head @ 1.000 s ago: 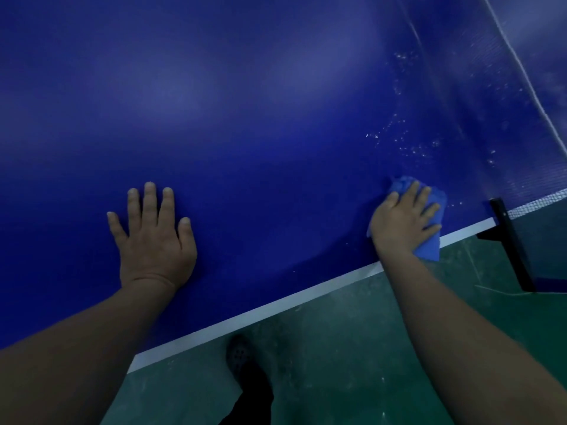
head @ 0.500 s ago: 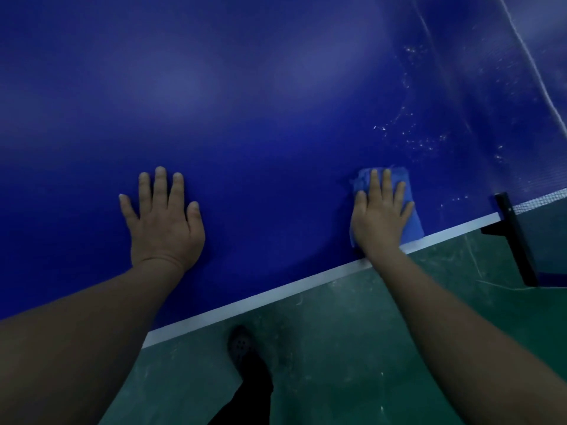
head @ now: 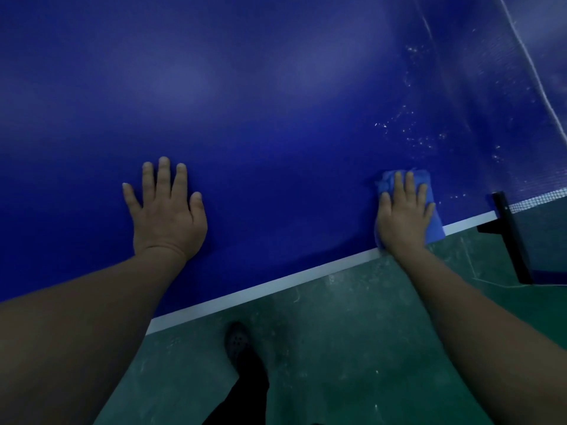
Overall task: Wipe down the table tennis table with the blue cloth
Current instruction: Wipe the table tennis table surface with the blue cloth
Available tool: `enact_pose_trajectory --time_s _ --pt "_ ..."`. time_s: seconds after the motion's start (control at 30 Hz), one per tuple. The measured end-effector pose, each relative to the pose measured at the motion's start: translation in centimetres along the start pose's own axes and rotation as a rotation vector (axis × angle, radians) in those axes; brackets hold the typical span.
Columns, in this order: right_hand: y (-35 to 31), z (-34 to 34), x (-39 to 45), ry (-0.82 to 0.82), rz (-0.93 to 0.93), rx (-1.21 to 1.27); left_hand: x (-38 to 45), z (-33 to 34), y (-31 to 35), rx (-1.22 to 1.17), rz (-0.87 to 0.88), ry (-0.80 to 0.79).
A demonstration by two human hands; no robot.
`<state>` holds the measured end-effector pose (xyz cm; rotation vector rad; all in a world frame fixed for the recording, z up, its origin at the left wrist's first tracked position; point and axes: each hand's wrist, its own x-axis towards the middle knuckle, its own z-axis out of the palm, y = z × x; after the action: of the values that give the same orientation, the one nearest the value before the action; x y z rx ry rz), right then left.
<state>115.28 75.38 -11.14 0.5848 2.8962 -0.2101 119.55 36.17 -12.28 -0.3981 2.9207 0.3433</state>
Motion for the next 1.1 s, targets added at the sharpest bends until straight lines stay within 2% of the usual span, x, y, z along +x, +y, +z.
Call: enact_pose_trajectory --time_s 0.07,0.1,0.17,0.23,0.3,0.4,0.47,0.6,0.67,0.77,0.8,0.87,1.0,1.07,1.1 --pt "-3.7 0.8 -1.3 0.041 0.13 0.05 0.0 0.0 -0.1 -0.001 0.001 0.004" --pt "-6.0 1.5 -2.9 0.041 0.112 0.058 -0.1 0.1 -0.1 -0.001 0.0 0.004" --pt "-10.1 3.2 -7.8 0.008 -0.159 0.025 -0.1 0.1 -0.1 0.003 -0.003 0.004" --pt "-11.4 3.8 -11.9 -0.139 -0.498 -0.024 -0.1 0.0 -0.1 0.003 -0.004 0.005" --pt "-8.8 3.2 -10.8 -0.168 -0.59 -0.032 -0.1 0.0 -0.1 -0.001 0.001 0.003" --pt "-2.5 1.5 -5.7 -0.039 -0.33 -0.077 -0.1 0.1 -0.2 0.001 0.003 0.002" --pt "0.1 0.1 -2.6 -0.031 -0.154 -0.066 0.0 0.2 -0.3 0.003 0.004 0.006" --pt "-2.9 0.2 -0.6 0.014 0.089 0.029 0.0 0.2 -0.3 -0.008 0.005 0.013" --pt "-6.0 1.1 -2.1 -0.028 0.032 0.005 -0.1 0.2 -0.3 -0.007 0.003 0.011" --pt "-7.2 1.8 -6.4 -0.115 -0.374 -0.079 -0.2 0.2 -0.3 0.023 0.004 -0.001" --pt "-6.1 1.6 -6.3 -0.136 -0.443 -0.094 -0.3 0.2 -0.2 0.034 0.004 -0.006" --pt "-2.6 0.8 -4.0 -0.099 -0.374 -0.094 -0.4 0.1 -0.2 0.044 0.0 -0.001" --pt "2.9 -0.7 1.3 -0.014 0.057 -0.001 -0.8 -0.2 1.5 0.042 0.056 0.027" --pt "1.5 -0.3 1.2 0.019 0.093 0.019 -0.9 0.1 5.0 0.021 0.112 0.012" --pt "0.0 0.0 0.6 0.023 0.033 0.018 -0.9 0.4 7.4 0.01 0.146 0.003"
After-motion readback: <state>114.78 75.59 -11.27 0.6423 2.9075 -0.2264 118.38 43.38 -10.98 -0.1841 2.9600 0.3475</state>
